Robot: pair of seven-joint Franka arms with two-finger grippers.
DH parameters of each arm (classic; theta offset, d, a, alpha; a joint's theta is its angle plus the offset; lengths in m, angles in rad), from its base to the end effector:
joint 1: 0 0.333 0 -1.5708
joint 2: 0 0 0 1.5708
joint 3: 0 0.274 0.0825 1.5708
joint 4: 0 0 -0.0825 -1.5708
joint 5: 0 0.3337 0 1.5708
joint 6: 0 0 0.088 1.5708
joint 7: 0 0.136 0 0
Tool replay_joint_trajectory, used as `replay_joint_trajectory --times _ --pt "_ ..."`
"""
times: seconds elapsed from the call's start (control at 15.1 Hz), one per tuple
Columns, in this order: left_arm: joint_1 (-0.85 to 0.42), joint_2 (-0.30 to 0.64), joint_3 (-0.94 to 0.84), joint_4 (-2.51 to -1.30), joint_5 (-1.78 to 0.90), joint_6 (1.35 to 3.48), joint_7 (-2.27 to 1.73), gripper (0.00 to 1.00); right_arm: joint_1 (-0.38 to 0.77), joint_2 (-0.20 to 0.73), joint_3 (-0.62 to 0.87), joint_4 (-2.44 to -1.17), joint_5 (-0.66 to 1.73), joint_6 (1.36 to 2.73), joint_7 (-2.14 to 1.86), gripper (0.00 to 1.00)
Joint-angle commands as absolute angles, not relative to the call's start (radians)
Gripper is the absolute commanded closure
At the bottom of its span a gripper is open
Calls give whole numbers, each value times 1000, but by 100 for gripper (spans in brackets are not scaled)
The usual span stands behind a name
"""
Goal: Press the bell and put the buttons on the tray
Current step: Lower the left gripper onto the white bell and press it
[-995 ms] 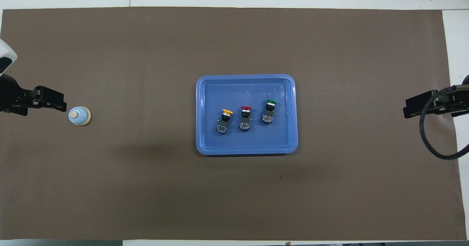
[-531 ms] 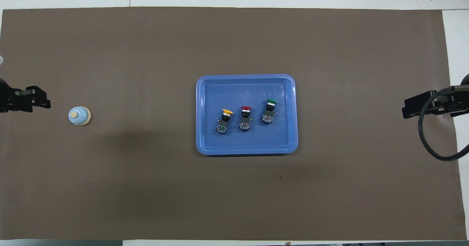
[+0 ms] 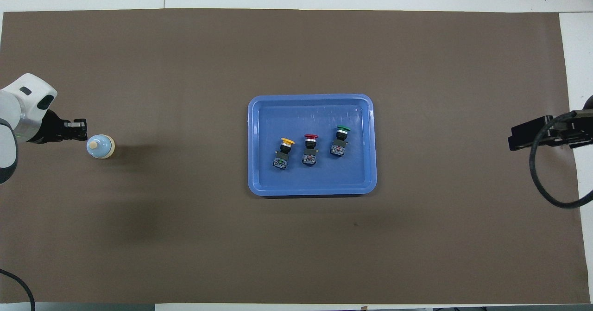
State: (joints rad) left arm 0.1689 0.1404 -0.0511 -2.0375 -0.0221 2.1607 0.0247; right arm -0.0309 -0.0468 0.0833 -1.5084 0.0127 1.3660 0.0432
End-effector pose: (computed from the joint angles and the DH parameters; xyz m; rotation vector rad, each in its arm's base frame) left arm 0.5233 0.0608 0.3328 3.1106 0.1650 -0.0237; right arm 0.4662 0.0273 0.5851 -3.1338 -0.0171 0.1507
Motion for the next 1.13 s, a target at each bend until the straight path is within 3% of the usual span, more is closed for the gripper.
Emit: replay_joint_trajectory --times 0.0,0.4,0.6,0.66,0.73,0.8,1.06 --pt "179 141 -54 -2082 -21 2206 58 100 -38 -75 92 -1542 20 1361 34 0" --pt "176 149 -54 -2158 -20 2273 58 100 -51 -77 89 -1543 20 1361 35 0" --pt "181 155 -54 -2129 -18 2257 63 100 -48 -78 89 -1543 20 1361 34 0" --pt "178 163 -54 -2093 -18 2220 63 93 -49 -77 89 -1543 20 1361 35 0" --pt "166 161 -54 -2042 -18 2156 61 35 -51 -77 87 -1543 20 1361 34 0" --pt "158 150 -55 -2001 -18 2096 60 0 -51 -77 89 -1543 20 1361 35 0" --pt "112 37 -63 -1928 -21 1856 45 0 -51 -77 89 -1543 20 1361 35 0"
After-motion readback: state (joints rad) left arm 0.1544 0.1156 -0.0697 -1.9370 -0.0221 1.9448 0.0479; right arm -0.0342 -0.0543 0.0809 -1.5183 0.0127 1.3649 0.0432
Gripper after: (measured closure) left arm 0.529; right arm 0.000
